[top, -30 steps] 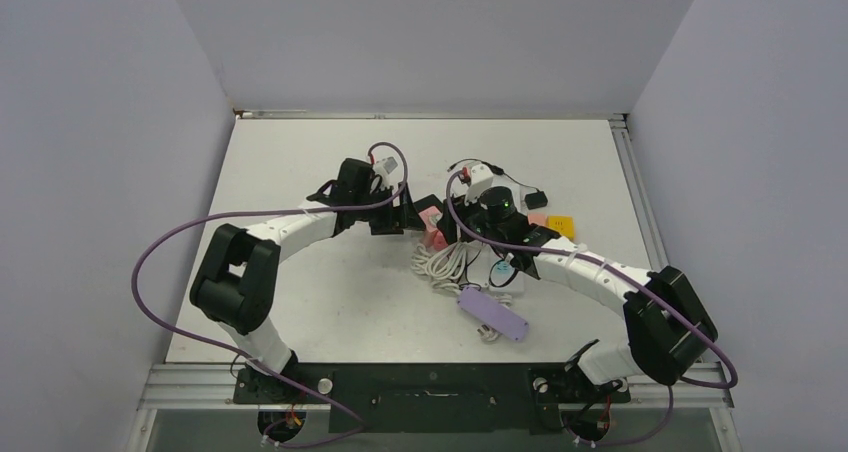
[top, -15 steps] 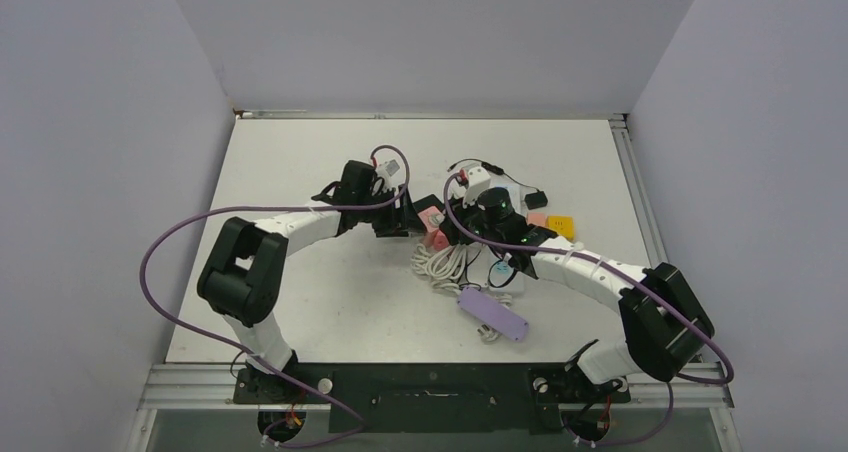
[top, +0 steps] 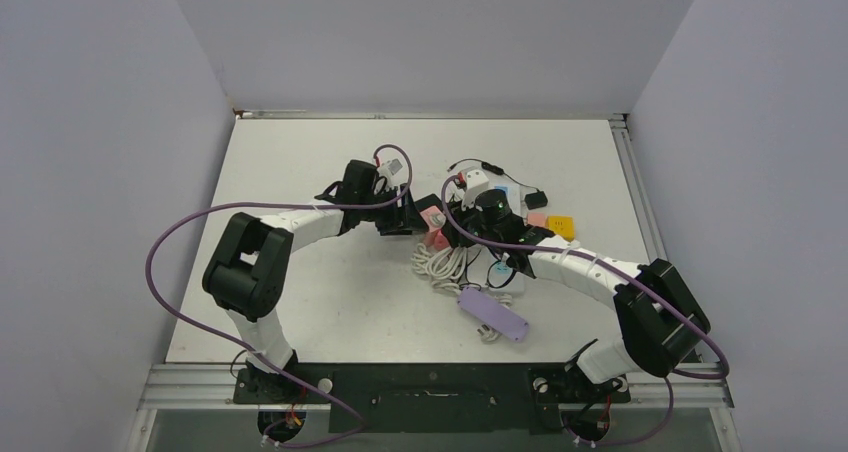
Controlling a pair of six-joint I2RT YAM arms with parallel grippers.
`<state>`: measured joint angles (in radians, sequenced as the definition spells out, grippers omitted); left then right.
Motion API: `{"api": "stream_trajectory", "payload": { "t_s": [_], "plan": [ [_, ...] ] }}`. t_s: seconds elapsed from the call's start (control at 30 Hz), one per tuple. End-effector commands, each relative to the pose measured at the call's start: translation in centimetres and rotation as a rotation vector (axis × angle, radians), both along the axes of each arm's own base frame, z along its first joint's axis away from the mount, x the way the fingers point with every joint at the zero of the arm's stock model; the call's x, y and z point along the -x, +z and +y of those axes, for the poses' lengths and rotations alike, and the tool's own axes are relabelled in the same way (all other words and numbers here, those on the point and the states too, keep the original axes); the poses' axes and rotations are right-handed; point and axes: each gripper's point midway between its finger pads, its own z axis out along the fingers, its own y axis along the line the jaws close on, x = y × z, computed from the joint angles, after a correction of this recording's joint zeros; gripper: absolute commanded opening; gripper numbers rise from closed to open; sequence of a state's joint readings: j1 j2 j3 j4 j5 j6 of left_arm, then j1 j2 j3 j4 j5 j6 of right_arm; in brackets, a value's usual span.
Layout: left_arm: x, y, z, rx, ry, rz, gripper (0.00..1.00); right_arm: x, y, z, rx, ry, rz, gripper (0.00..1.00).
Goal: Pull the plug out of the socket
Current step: Remove the socket from the socket.
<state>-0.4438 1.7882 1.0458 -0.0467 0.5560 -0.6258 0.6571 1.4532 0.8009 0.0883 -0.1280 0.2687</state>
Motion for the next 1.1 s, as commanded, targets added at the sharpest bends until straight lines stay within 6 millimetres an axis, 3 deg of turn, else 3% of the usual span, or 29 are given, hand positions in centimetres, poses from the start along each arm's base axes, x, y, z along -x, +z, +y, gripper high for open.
{"api": "stream_trajectory", "payload": {
  "t_s": [0.0, 0.43, 0.8, 0.93, 1.07],
  "plan": [
    [-1.4, 3.3, -1.4, 0.098, -0.016, -0.117, 0.54, -0.1, -0.1, 0.2, 0.006, 0.001, -0.020, 0.37],
    [-1.6, 1.9, -1.8, 0.074, -0.015, -0.092, 0.53, 0.0, -0.3, 0.5, 0.004, 0.006, -0.019, 0.30],
    [-0.7, -2.5, -0.5, -0.117, 0.000, 0.022, 0.52, 0.3, -0.4, 1.1, 0.018, 0.024, -0.018, 0.14],
    [-0.3, -3.7, -0.2, -0.224, -0.023, 0.021, 0.49, 0.1, 0.8, 1.5, -0.001, 0.027, -0.026, 0.06],
    [0.2, -5.1, 0.5, -0.320, -0.039, 0.037, 0.45, -0.4, 2.4, 2.1, -0.030, 0.024, -0.037, 0.05]
  ]
}}
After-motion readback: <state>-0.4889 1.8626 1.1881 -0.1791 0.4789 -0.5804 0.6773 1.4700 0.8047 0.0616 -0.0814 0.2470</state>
